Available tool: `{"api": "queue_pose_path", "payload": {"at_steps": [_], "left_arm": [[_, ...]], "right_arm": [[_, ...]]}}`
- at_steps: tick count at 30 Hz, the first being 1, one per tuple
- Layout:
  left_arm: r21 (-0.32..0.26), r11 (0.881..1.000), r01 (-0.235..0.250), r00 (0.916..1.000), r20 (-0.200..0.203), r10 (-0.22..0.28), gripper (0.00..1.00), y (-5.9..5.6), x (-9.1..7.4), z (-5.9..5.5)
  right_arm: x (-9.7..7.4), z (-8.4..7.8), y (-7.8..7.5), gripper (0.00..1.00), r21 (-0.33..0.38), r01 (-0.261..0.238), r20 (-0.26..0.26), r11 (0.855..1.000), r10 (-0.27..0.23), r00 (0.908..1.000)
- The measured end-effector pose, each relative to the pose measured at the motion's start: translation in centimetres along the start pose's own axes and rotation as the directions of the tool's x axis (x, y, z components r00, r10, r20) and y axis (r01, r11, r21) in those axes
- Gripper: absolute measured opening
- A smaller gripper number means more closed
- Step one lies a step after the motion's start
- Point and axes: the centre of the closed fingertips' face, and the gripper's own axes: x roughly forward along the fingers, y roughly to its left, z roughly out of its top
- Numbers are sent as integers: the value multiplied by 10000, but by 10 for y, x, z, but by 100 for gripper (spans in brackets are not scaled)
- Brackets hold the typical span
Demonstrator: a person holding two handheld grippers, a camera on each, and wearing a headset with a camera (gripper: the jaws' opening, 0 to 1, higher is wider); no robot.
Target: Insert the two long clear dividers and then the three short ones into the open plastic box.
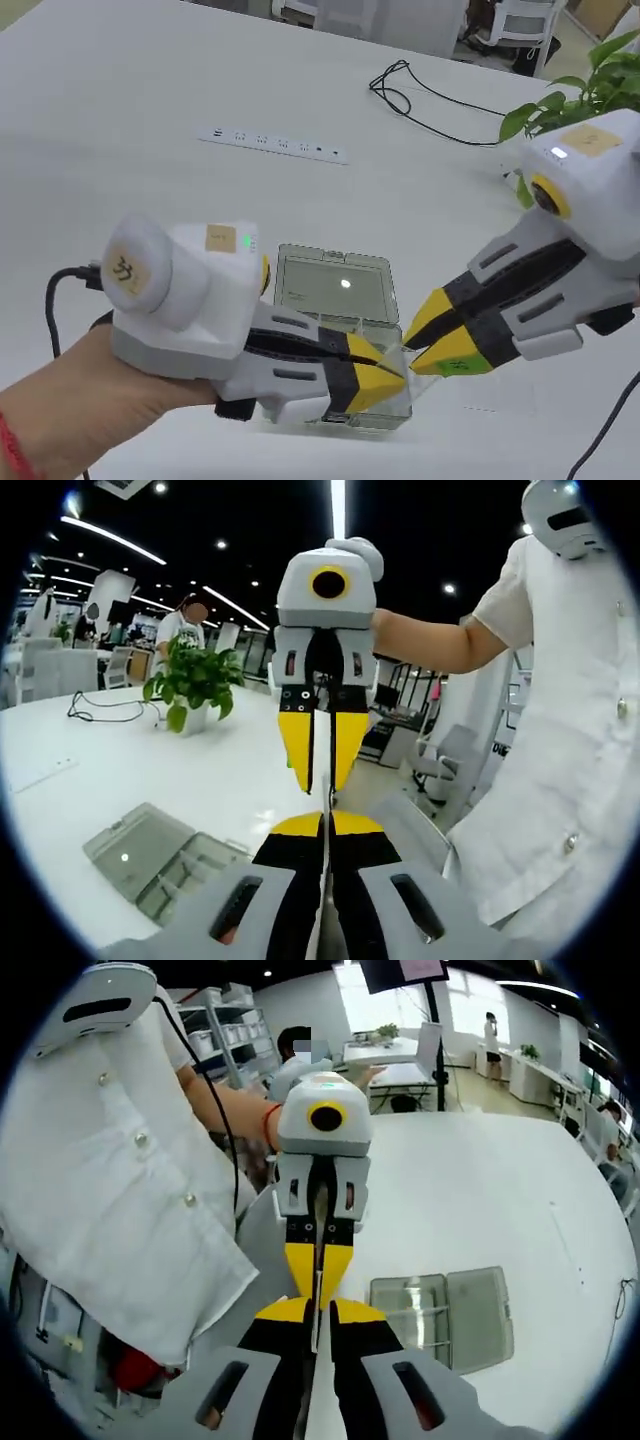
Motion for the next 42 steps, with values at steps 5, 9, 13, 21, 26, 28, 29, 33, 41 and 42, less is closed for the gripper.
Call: {"api": "queue_pose_path", "payload": {"at_steps": [5,9,13,21,26,28,29,33,41,42], "left_arm": [[24,10000,-76,9999,126,76,0,1,-2,1],[115,9999,-10,9998,216,7,0,-1,-2,3],[147,9999,14,9998,204,-17,0,-2,-2,2],[173,9998,-80,9998,162,77,0,-2,-4,-1],[110,9998,-167,9997,155,165,0,-1,-5,-2],[87,9998,-191,9997,120,190,0,-1,-5,-3],[96,9998,-197,9997,108,196,0,-1,-5,-3],[137,9997,-212,9997,86,211,0,-1,-6,-4],[194,9990,-398,9992,20,398,1,2,-11,-6],[230,9988,-435,9991,-8,435,1,2,-12,-6]], "right_arm": [[1,0,3,5,-35,-199,13,9998,199,9998],[3,-2,5,4,-32,-376,-59,9993,376,9993],[5,-2,6,3,-117,-433,-117,9990,432,9990],[6,-2,4,3,-160,-376,-123,9992,374,9992],[8,-2,3,3,-120,-270,-59,9996,270,9996],[9,-2,3,3,-132,-222,-62,9997,221,9997],[9,-2,3,3,-152,-203,-63,9997,202,9998],[10,-2,3,3,-147,-167,-65,9998,166,9998],[8,0,0,3,-70,90,-29,9999,-90,10000],[7,0,0,3,-31,121,11,9999,-121,9999]]}}
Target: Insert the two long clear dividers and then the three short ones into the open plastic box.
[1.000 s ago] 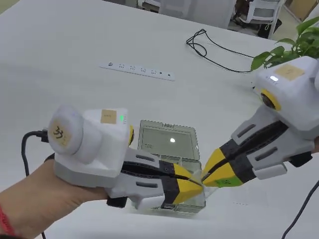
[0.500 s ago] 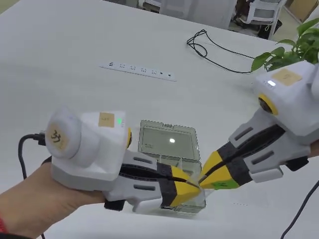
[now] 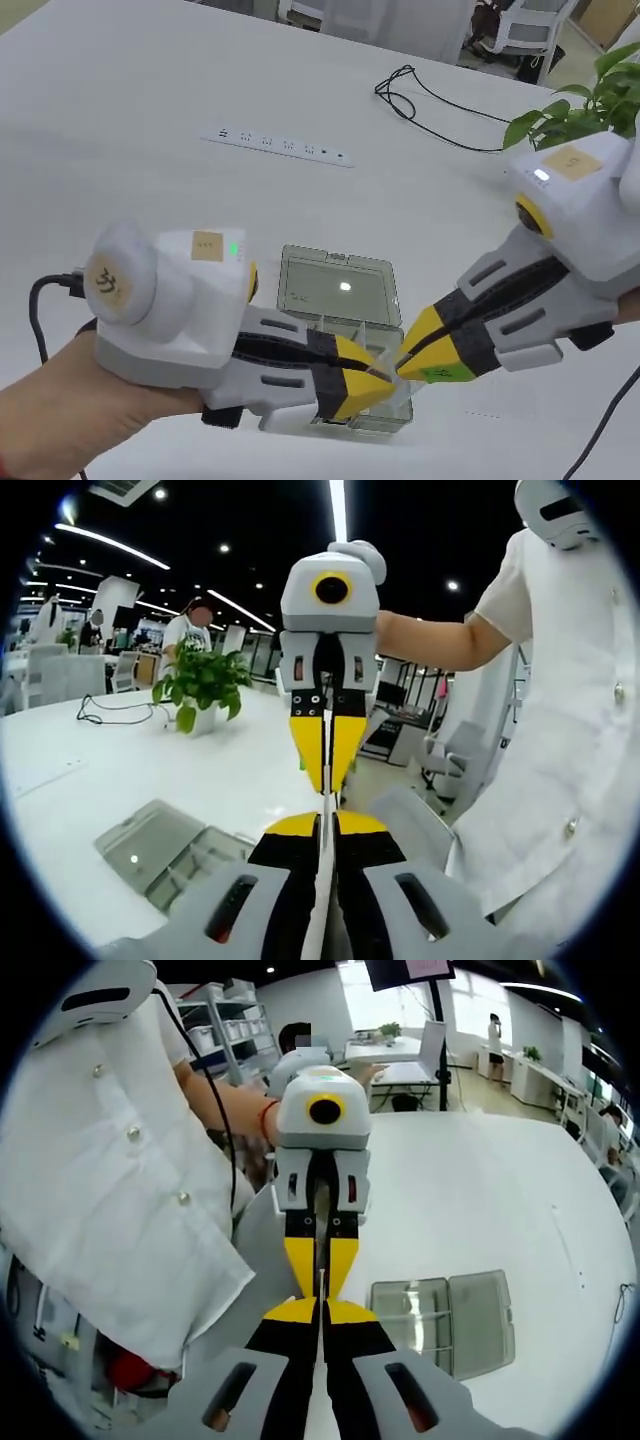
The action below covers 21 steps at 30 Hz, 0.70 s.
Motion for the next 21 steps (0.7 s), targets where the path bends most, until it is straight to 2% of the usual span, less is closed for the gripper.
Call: {"api": "queue_pose_path", "payload": {"at_steps": [4,7,10,12,21], "left_arm": [[-48,9995,-324,9995,-43,324,6,6,-7,-4],[-167,9972,-734,9973,-115,732,15,14,-14,-8],[-364,9921,-1202,9927,-181,1196,25,23,-23,-14],[-183,9883,-1513,9885,-73,1512,29,28,-28,-16],[-205,9708,-2389,9709,-213,2384,52,45,-46,-26]], "right_arm": [[-5,2,-4,3,46,238,85,9997,-238,9997],[-8,4,-9,3,76,413,179,9991,-414,9990],[-8,4,-16,3,127,645,210,9978,-647,9977],[-7,5,-21,3,169,765,252,9969,-769,9967],[0,7,-41,3,190,1289,186,9915,-1293,9914]]}}
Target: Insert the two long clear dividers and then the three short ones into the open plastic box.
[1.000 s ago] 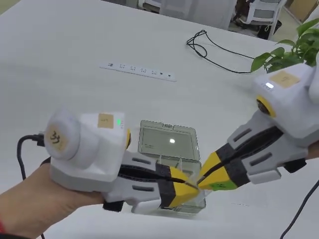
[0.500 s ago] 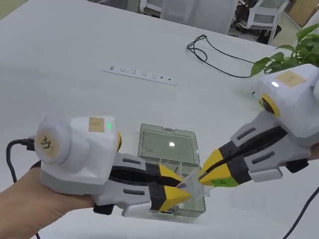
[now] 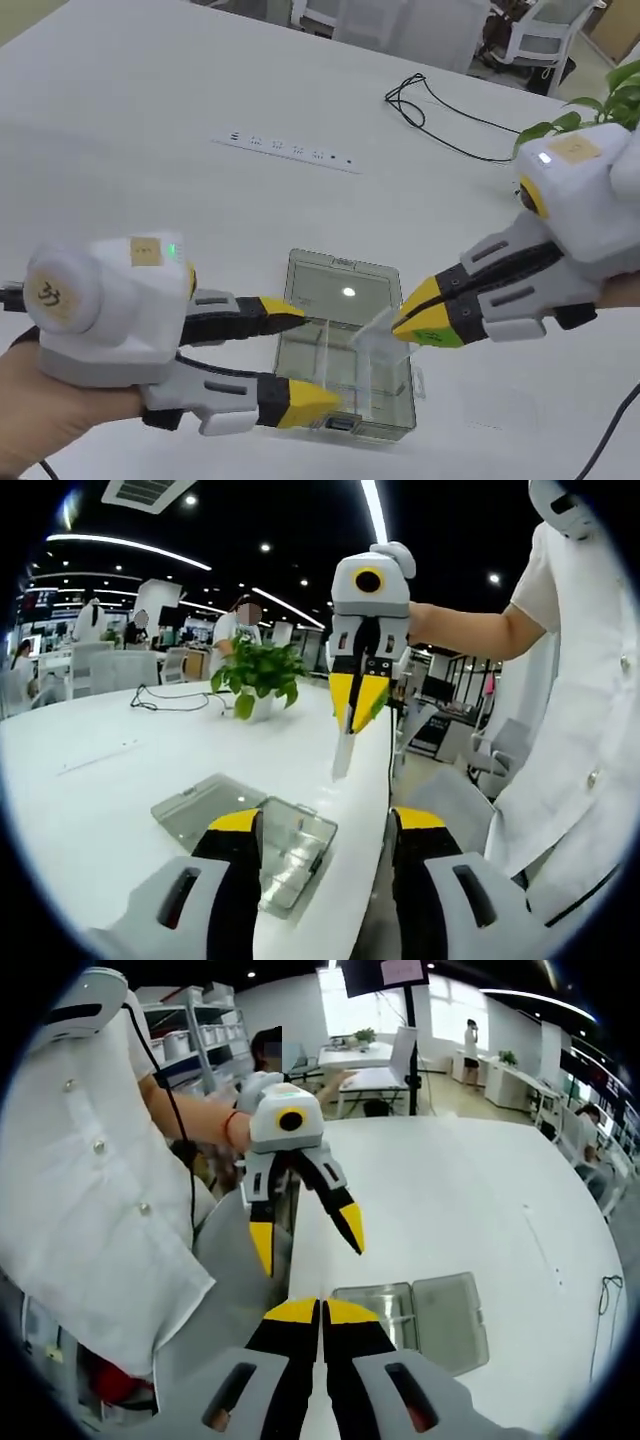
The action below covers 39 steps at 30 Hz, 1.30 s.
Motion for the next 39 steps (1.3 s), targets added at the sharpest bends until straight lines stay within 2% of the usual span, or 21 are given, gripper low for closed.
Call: {"api": "queue_pose_path", "payload": {"at_steps": [3,8,12,18,23,29,34,39], "left_arm": [[77,9995,-295,9996,5,295,59,7,-4,-3],[87,9979,-639,9975,-295,641,68,17,-9,-14],[76,9969,-784,9964,-331,786,76,22,-12,-18],[213,9955,-921,9947,-448,930,83,28,-15,-22],[132,9948,-1014,9941,-361,1019,87,33,-18,-21],[171,9944,-1041,9936,-423,1048,94,35,-19,-23],[173,9951,-970,9935,-584,978,100,34,-19,-29],[127,9957,-921,9932,-697,928,100,34,-21,-34]], "right_arm": [[3,1,-6,3,28,102,51,9999,-102,9999],[11,-2,-18,3,124,300,48,9995,-301,9995],[18,-6,-30,3,283,475,47,9985,-477,9989],[26,-9,-36,3,429,487,53,9979,-490,9988],[26,-6,-37,3,448,487,56,9978,-490,9988],[28,-4,-36,3,410,511,65,9979,-514,9987],[31,-6,-39,3,416,547,25,9976,-549,9985],[38,-8,-41,3,456,560,59,9974,-564,9984]]}}
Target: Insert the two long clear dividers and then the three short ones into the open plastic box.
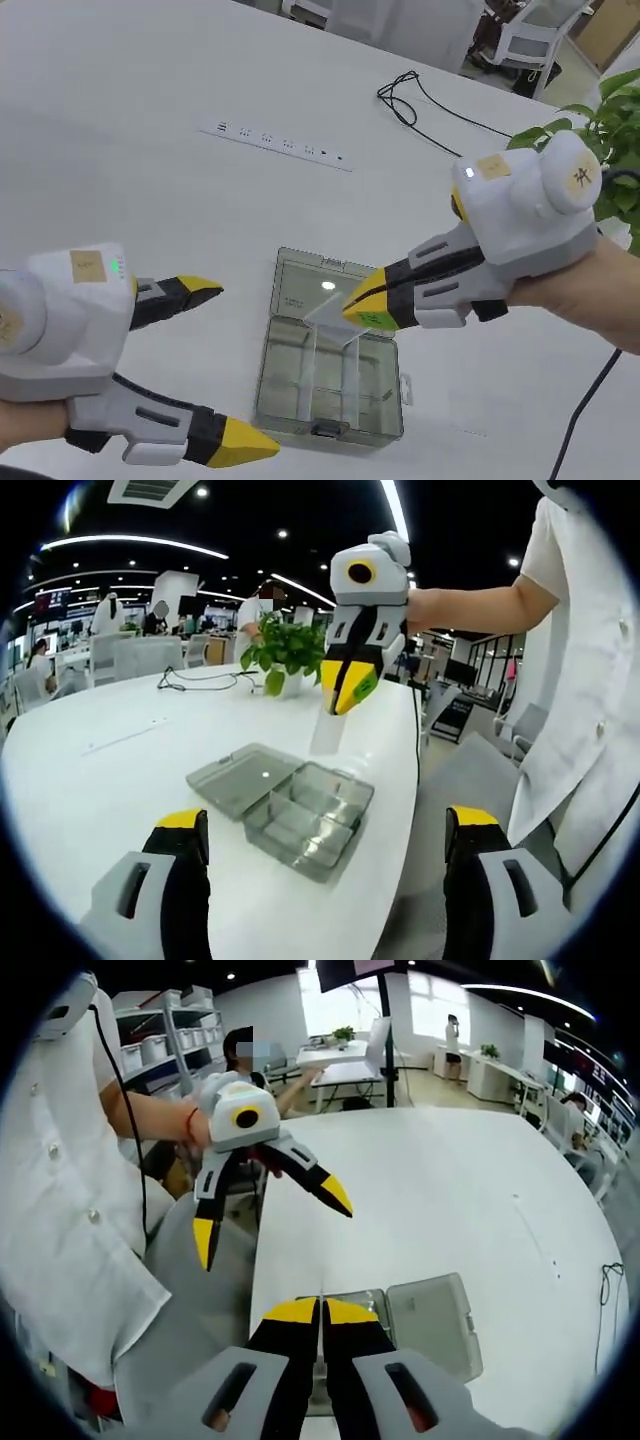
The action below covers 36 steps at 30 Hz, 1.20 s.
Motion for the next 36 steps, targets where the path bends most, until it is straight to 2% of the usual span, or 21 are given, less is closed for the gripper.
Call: {"api": "queue_pose_path", "payload": {"at_steps": [13,36], "left_arm": [[-73,10000,-67,10000,-12,67,100,5,-3,-7],[-116,9998,-147,9996,-262,144,100,15,-7,-24]], "right_arm": [[21,-9,-7,3,-43,-70,-30,10000,70,10000],[33,-13,-14,3,-9,-274,-316,9996,273,9991]]}}
